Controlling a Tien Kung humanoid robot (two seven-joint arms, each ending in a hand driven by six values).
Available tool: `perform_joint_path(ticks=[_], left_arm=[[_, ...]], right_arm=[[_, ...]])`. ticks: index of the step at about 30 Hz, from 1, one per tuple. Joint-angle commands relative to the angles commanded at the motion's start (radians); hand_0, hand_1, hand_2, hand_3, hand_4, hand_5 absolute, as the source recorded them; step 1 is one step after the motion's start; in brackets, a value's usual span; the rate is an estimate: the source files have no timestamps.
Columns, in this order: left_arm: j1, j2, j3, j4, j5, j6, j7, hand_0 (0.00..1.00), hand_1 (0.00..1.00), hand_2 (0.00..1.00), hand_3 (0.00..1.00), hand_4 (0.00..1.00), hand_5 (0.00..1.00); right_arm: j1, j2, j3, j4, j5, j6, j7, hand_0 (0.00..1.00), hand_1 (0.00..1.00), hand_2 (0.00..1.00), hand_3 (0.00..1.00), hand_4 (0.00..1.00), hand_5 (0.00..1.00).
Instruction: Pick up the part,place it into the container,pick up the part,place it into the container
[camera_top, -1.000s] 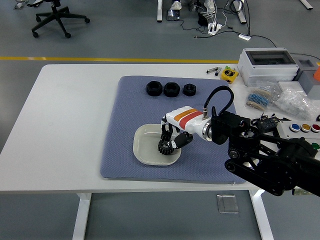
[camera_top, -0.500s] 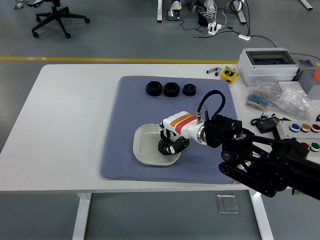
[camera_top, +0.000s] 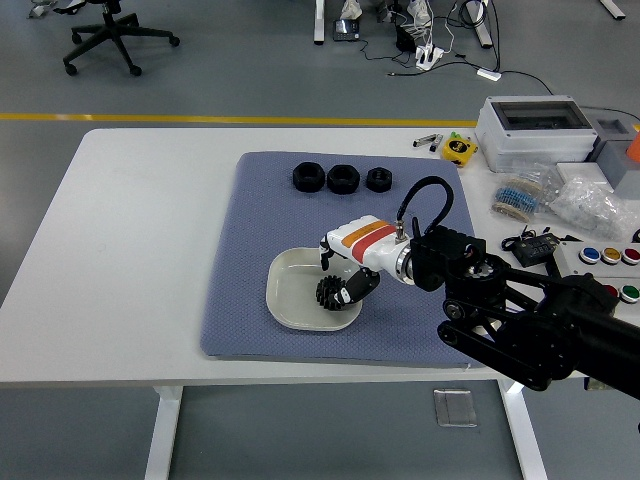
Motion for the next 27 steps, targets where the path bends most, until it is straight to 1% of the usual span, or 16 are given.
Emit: perform_joint_path(ticks=[9,10,14,18,21,23,25,27], left_arm=[[-0.004,0.0,0.009,0.0,-0.009,-0.001,-0.004,0.84,0.783,0.82,0.599,0.526,0.798],[-0.004,0.0,0.01,0.0,-0.01,-0.001,-0.004,0.84,0.783,0.82,0.598,0.527,0.799],[-0.007,0.0,0.014,0.0,-0.012,-0.002,-0.004,0.84,0.783,0.82,0.598,0.527,0.799],[-0.007,0.0,0.011,0.0,-0.014,-0.002,-0.005,0.84,0.783,0.82,0.599,0.526,0.798],[-0.007,0.001,0.01,0.0,-0.014,-0.003,-0.005,0.84,0.783,0.82,0.599,0.526,0.798],[-0.007,0.001,0.009,0.0,-0.013,-0.002,-0.005,0.84,0.783,0.82,0.599,0.526,0.798],[-0.007,0.001,0.01,0.0,-0.015,-0.003,-0.005,0.84,0.783,0.82,0.599,0.526,0.798],[-0.007,0.001,0.009,0.0,-0.014,-0.003,-0.005,0.84,0.783,0.82,0.599,0.526,0.798]], right_arm=[[-0.007,0.006,0.008,-0.025,-0.009,-0.039,0.005,0.431,0.579,0.684,0.594,0.858,0.319],[-0.007,0.007,0.009,-0.026,-0.008,-0.04,0.005,0.421,0.575,0.681,0.597,0.88,0.33],[-0.008,0.0,0.012,-0.015,-0.007,-0.031,0.005,0.421,0.575,0.681,0.597,0.88,0.33],[-0.016,-0.024,0.026,0.033,-0.018,-0.01,0.002,0.422,0.574,0.68,0.597,0.888,0.335],[-0.018,-0.042,0.037,0.08,-0.018,0.023,-0.005,0.422,0.574,0.68,0.597,0.888,0.335],[-0.018,-0.051,0.045,0.11,-0.014,0.035,-0.006,0.419,0.571,0.679,0.597,0.894,0.336],[-0.022,-0.059,0.058,0.137,-0.003,0.033,-0.004,0.419,0.571,0.679,0.597,0.894,0.336],[-0.029,-0.067,0.077,0.16,0.015,0.018,-0.001,0.419,0.571,0.679,0.597,0.894,0.336]])
